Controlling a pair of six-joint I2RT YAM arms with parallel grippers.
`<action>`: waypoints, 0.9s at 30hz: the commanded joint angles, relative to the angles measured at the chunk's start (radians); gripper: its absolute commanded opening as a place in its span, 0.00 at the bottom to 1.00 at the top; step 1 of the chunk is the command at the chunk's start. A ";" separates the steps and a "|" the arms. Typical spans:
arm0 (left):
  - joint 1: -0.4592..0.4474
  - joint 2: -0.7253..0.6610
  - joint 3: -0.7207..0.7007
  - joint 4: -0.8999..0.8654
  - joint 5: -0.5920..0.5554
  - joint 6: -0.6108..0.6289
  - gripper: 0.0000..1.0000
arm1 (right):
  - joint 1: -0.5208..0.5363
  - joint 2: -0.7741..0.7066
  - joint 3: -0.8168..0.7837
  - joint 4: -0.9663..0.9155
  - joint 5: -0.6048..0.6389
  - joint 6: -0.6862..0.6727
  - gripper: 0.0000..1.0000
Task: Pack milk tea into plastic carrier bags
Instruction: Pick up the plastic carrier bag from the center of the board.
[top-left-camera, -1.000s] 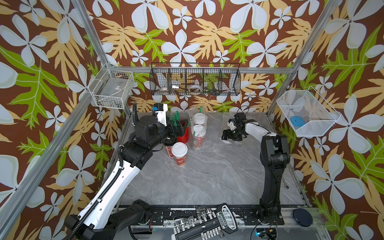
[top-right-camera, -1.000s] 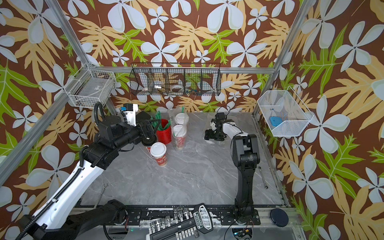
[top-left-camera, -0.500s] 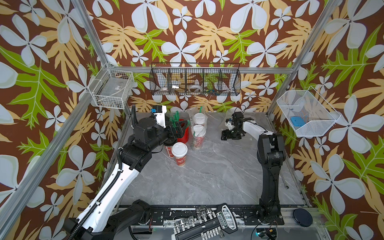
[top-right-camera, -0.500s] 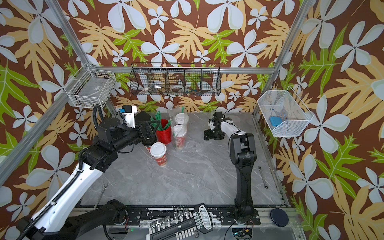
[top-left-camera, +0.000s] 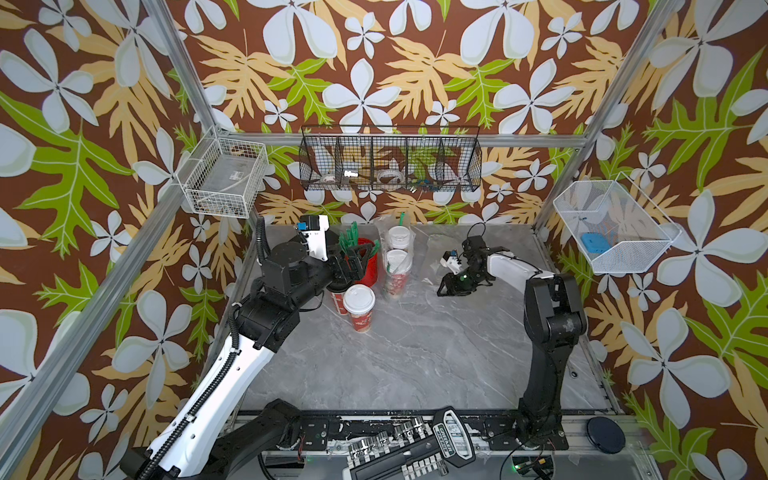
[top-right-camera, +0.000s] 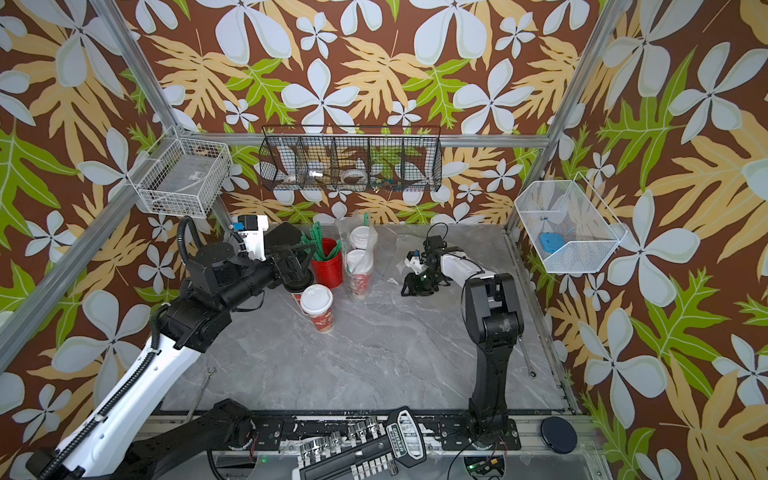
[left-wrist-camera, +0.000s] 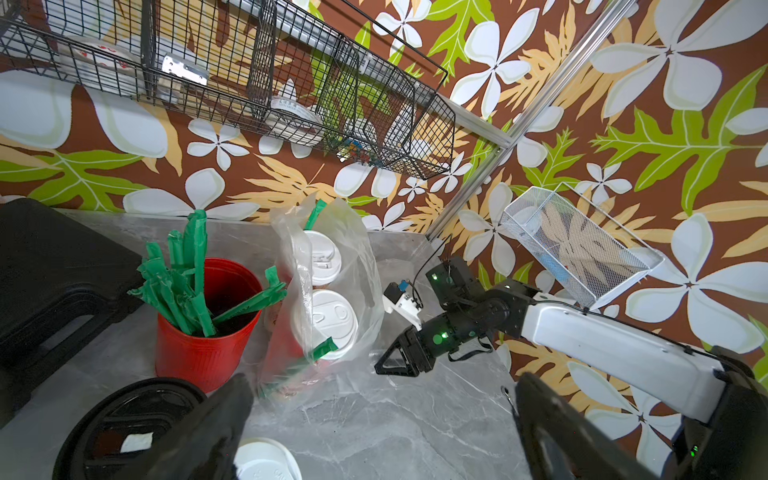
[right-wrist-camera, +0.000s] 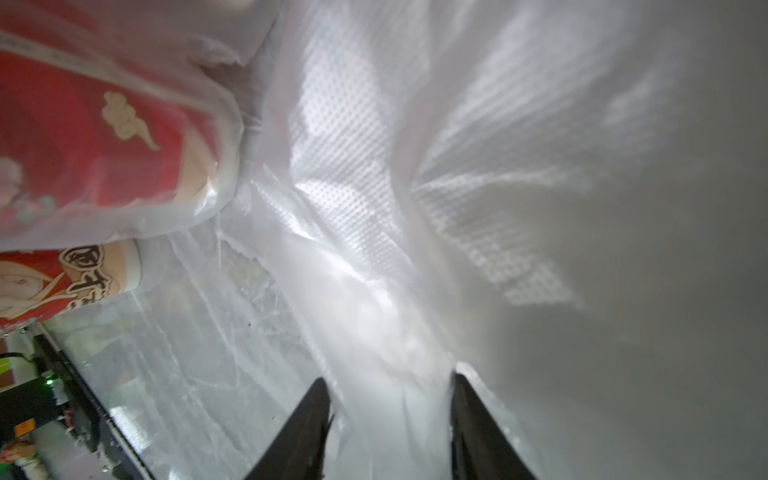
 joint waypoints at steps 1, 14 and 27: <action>0.001 -0.013 -0.011 0.035 -0.003 0.000 1.00 | 0.023 -0.076 -0.074 0.003 -0.034 0.028 0.38; -0.001 -0.190 -0.244 0.085 0.112 -0.114 0.96 | 0.124 -0.424 -0.398 0.119 -0.108 0.227 0.18; -0.193 -0.590 -0.680 0.111 0.061 -0.378 0.90 | 0.193 -0.673 -0.522 0.311 -0.103 0.499 0.13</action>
